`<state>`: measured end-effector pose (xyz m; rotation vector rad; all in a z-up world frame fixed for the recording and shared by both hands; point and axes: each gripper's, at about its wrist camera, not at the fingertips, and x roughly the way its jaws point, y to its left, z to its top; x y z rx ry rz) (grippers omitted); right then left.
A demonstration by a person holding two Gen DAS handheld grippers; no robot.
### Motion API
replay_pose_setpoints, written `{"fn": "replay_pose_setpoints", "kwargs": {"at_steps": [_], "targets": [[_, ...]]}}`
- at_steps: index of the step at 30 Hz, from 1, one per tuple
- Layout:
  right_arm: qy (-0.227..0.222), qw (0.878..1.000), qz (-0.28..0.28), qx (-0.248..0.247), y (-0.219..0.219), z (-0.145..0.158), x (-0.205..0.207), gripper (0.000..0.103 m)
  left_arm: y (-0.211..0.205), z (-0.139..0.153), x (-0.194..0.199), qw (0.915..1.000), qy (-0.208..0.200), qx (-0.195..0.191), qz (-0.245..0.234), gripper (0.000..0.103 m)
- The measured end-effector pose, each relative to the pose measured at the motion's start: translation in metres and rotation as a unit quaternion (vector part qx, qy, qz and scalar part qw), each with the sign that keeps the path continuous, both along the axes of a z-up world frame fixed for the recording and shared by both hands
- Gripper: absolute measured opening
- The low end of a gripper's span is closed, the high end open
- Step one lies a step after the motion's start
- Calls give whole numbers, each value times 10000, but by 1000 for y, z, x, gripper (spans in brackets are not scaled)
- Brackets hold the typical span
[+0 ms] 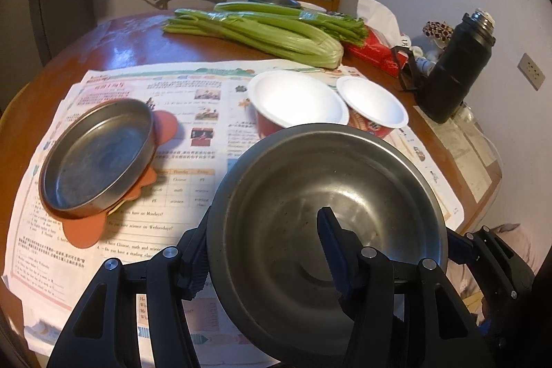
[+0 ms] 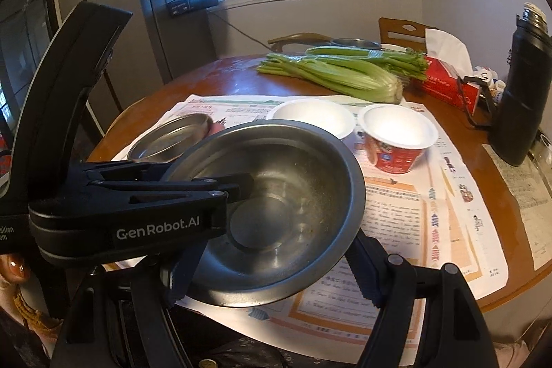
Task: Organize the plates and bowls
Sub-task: 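Lift the steel bowl with the left tool and carry it across the worksheet, then lower the steel bowl onto the worksheet with the left tool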
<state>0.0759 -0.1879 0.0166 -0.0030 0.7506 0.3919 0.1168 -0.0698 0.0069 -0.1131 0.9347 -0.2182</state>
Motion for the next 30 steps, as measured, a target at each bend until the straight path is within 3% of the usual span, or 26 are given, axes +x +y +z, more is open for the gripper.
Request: {"fn": "replay_pose_setpoints", "kwargs": {"at_steps": [18,30], "targets": [[364,9993,12,84,0,-31,20,77,-1,-30,14,9996,221,83,123,59],[399,9991,-35,129,-4,-37,23,77,5,-31,15,9996,203,-8,202,59]]}}
